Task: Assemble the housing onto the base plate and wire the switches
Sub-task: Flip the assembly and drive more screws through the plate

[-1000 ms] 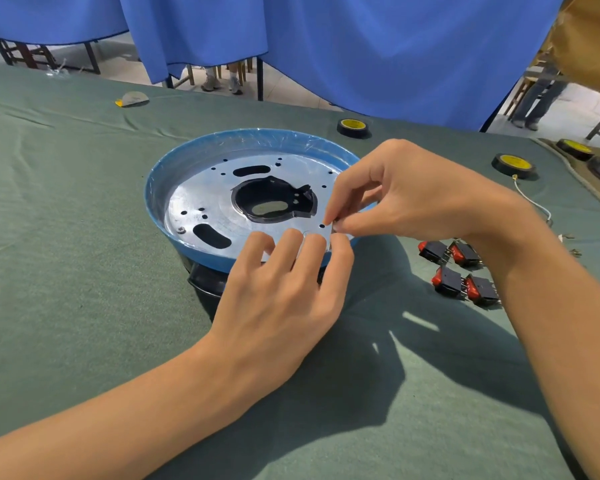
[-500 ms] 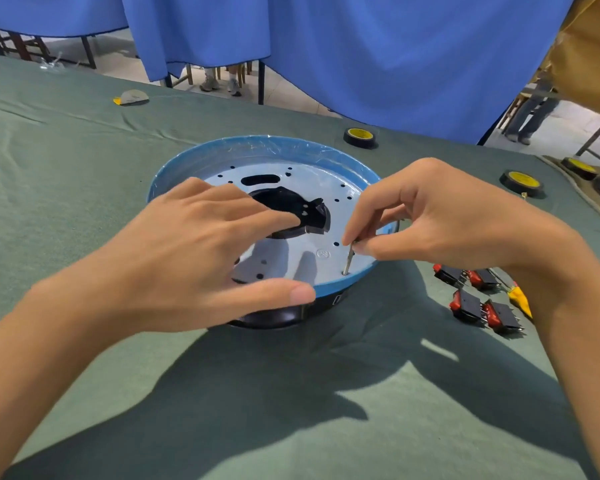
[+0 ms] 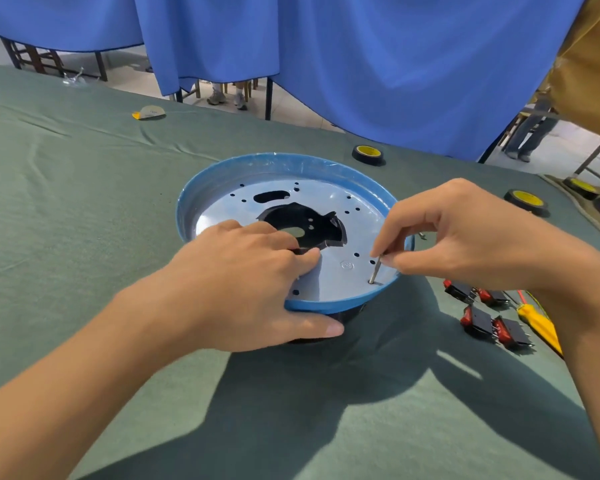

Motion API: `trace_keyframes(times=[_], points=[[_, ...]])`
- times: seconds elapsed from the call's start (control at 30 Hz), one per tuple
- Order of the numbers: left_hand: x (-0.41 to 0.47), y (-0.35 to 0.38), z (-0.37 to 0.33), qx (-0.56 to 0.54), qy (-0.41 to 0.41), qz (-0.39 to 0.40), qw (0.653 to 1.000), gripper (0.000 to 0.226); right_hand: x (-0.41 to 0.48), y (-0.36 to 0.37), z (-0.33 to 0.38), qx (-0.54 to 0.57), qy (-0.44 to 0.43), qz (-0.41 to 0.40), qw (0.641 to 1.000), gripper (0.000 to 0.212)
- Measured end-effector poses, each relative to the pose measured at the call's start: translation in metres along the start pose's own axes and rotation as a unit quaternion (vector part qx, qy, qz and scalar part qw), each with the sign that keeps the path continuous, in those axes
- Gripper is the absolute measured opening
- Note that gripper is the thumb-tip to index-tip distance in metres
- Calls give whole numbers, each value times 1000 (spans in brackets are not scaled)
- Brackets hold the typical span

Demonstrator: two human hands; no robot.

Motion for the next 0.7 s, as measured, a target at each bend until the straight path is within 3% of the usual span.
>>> trace_keyframes(times=[0.13, 0.27, 0.7], points=[[7, -5, -32, 36, -71, -17, 997, 81, -4, -7, -10, -12, 30, -37, 999, 22], [14, -14, -54, 37, -88, -25, 995, 57, -1, -9, -19, -22, 55, -66, 996, 20], [41, -17, -86, 61, -83, 31, 994, 56, 7, -15, -29, -24, 56, -96, 994, 19]])
Point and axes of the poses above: each hand's wrist, its own x-axis towards the middle knuckle, its own y-axis out of the palm, z = x × y, the point moved 5 cm from there along x, towards the middle knuckle, and after that the axes turned 6 degrees about x, right-handed, at the moved point
